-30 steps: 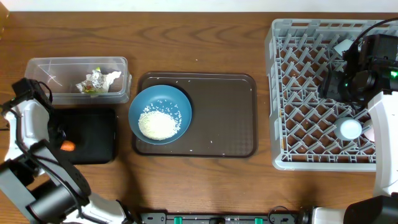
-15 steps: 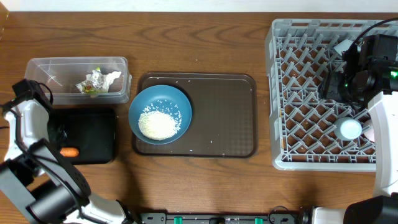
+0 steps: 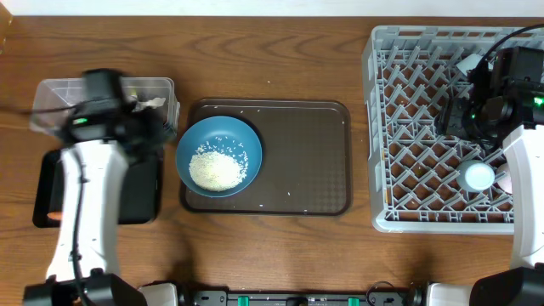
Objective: Sort waste into correct bins and load items into the dishwasher rack
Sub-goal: 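Reach the left gripper to the blue plate and grasp its rim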
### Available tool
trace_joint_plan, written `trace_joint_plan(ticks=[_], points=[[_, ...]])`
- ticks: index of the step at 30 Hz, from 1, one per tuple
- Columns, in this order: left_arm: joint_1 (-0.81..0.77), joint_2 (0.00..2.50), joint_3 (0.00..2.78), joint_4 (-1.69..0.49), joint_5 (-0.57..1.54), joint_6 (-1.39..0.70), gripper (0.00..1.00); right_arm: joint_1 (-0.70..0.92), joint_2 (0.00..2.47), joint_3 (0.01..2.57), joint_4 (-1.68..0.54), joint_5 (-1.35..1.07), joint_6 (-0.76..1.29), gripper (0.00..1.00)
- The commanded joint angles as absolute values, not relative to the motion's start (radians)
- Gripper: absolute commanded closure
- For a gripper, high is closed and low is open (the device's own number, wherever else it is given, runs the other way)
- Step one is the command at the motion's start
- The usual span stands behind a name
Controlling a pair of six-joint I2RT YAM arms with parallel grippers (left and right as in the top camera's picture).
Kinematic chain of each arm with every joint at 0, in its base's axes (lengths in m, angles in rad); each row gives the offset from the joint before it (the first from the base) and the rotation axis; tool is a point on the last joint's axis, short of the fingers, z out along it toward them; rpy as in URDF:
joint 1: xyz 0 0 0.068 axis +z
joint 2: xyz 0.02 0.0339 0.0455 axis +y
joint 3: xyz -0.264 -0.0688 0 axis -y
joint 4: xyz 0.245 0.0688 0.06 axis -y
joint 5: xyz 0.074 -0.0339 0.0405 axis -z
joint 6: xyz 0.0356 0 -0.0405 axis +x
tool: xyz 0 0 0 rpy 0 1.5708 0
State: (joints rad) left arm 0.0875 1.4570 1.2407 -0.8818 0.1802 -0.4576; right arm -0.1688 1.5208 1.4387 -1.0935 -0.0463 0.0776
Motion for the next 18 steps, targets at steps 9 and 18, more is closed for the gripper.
trace_joint_plan(ticks=[9,18], points=[[-0.350,1.681,1.251,-0.739,0.104,-0.443,0.40,-0.169,1.518,1.444,-1.093,-0.051,0.066,0.34],[-0.417,1.853,1.251,-0.672,0.104,-0.450,0.36,-0.169,1.518,1.444,-1.100,-0.051,0.066,0.34]])
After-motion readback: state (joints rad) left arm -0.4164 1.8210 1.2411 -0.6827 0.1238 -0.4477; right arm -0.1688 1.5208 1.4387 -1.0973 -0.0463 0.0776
